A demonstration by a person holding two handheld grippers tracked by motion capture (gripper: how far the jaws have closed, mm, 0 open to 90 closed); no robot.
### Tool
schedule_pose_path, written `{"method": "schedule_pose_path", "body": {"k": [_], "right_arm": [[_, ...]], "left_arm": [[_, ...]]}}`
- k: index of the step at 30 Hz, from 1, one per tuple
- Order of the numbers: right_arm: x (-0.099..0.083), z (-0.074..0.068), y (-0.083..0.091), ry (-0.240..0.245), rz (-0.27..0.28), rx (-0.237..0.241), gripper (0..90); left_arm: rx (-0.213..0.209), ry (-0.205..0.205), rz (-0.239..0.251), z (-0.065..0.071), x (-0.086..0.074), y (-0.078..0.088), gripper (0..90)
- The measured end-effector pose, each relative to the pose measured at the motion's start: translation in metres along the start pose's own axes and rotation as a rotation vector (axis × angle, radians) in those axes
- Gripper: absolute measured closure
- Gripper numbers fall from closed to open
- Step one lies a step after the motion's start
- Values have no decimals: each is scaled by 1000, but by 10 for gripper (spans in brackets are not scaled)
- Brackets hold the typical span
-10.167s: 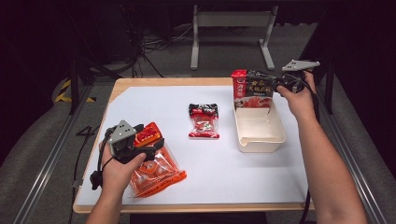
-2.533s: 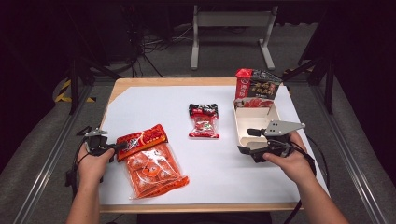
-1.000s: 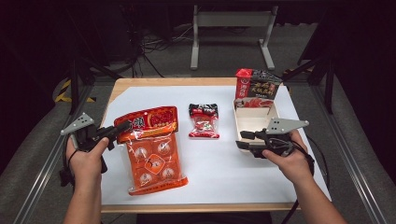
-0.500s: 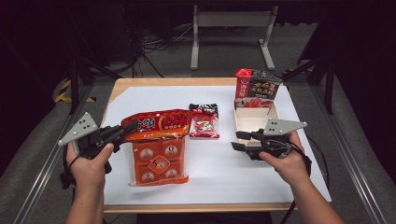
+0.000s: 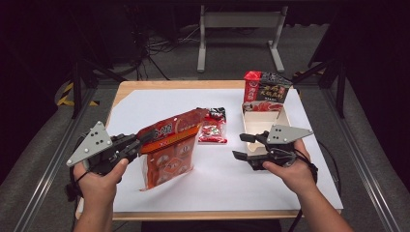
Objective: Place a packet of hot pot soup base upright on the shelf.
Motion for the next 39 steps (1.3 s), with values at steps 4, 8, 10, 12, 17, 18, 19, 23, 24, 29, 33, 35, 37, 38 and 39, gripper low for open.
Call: {"method": "schedule_pose_path", "body": {"k": [4,8,10,12,17,18,19,23,24,29,33,35,37,38,39], "right_arm": [[1,0,-5,14,3,1,338],[2,0,-12,24,3,10,301],[2,1,-16,26,0,13,291],[2,1,-20,24,3,22,283],[2,0,-32,32,2,51,265],[2,0,-34,34,4,59,259],[2,-1,-36,37,4,66,255],[1,-3,-45,60,-9,71,247],[1,-4,-48,59,-8,84,247],[0,-8,-59,64,10,150,236],[0,-10,-68,81,22,186,228],[0,-10,-70,87,24,193,228],[0,-12,-74,108,30,208,228],[0,-13,-75,111,30,213,227],[0,-14,-77,118,35,224,226]], "left_arm": [[2,-16,6,4,3,-3,900],[-12,-17,24,5,5,-8,900],[-26,-19,30,6,6,-10,900],[-37,-24,34,8,7,-12,900],[-92,-25,61,16,12,-16,900],[-108,-28,66,18,13,-17,900],[-124,-30,66,19,14,-18,900],[-153,-30,63,24,13,-22,900],[-157,-31,63,25,13,-23,900],[-187,-41,72,30,15,-25,900],[-191,-49,69,31,15,-27,900],[-194,-49,70,32,15,-27,900],[-204,-49,73,33,15,-28,900],[-210,-52,78,34,15,-28,900],[-216,-54,75,34,15,-28,900]]}}
Point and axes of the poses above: each handheld gripper's, and its own axes: y roughly backward along the jaws, x roughly out of its top, z roughly to its right, the point moved 3 cm from there along -y, roughly forward along the jaws, and after that the axes turned 5 degrees about y, right-handed, at the moved point
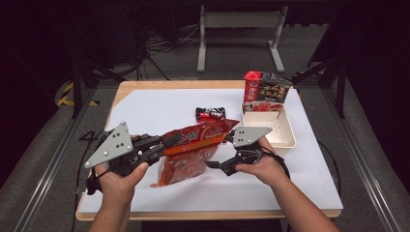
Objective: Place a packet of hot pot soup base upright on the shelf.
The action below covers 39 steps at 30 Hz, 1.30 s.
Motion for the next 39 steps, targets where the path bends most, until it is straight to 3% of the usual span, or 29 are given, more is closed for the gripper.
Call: {"method": "schedule_pose_path", "body": {"k": [7,10,15,18,20,34,39], "right_arm": [[-1,-5,-6,37,40,57,239],[-2,-6,-7,41,40,80,290],[-4,-8,-6,69,21,120,480],[-4,-10,-5,70,19,170,644],[-1,-12,-6,83,21,167,672],[9,-19,2,34,-28,163,701],[13,-19,8,9,-74,146,702]], "left_arm": [[-22,-7,12,3,0,-3,900],[-13,-7,12,2,-1,-4,900],[3,-4,18,-3,-3,-3,900],[14,1,25,-5,-3,0,900],[19,3,31,-6,-3,2,900],[31,22,41,-13,-5,4,897],[37,62,37,-20,-9,4,880]]}}
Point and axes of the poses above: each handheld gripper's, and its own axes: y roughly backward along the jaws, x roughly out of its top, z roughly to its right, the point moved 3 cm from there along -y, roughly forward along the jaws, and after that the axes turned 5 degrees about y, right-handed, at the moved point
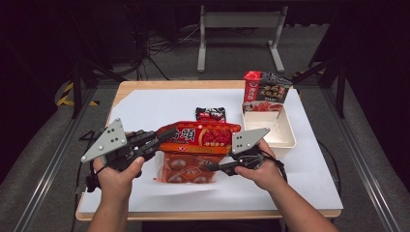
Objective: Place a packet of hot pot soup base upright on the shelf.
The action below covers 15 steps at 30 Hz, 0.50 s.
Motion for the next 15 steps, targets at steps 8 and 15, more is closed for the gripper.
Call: {"method": "schedule_pose_path", "body": {"k": [8,15], "right_arm": [[2,4,15,-48,-31,-48,703],[0,14,35,-88,-42,-116,703]], "left_arm": [[43,23,-13,-8,-4,-1,616],[95,20,-22,-15,-7,-1,408]]}}
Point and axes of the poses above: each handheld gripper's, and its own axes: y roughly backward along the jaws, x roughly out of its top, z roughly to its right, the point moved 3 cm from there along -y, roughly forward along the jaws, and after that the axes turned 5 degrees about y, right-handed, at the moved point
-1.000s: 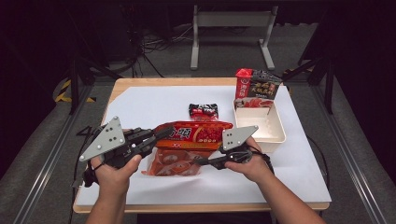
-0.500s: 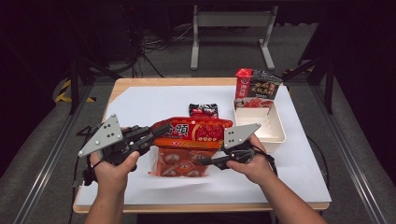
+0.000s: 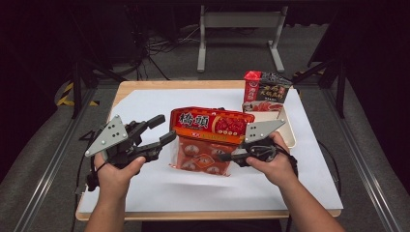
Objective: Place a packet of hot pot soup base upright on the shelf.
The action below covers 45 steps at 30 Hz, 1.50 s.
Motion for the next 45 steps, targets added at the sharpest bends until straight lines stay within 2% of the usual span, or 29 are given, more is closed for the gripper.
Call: {"method": "schedule_pose_path", "body": {"k": [7,13,19,25,33,45], "right_arm": [[5,13,19,-23,-12,-61,703],[14,23,31,-32,-35,-95,702],[23,31,40,-40,-62,-127,702],[31,39,47,-59,-76,-157,702],[35,53,58,-74,-93,-199,703],[36,75,80,-74,-83,-276,702]], "left_arm": [[53,12,-23,-11,-5,0,300],[119,3,-44,-20,-10,2,254],[146,21,-63,-28,-15,4,228],[171,29,-93,-36,-21,4,213],[182,49,-119,-45,-29,4,199],[194,78,-142,-55,-37,6,190]]}}
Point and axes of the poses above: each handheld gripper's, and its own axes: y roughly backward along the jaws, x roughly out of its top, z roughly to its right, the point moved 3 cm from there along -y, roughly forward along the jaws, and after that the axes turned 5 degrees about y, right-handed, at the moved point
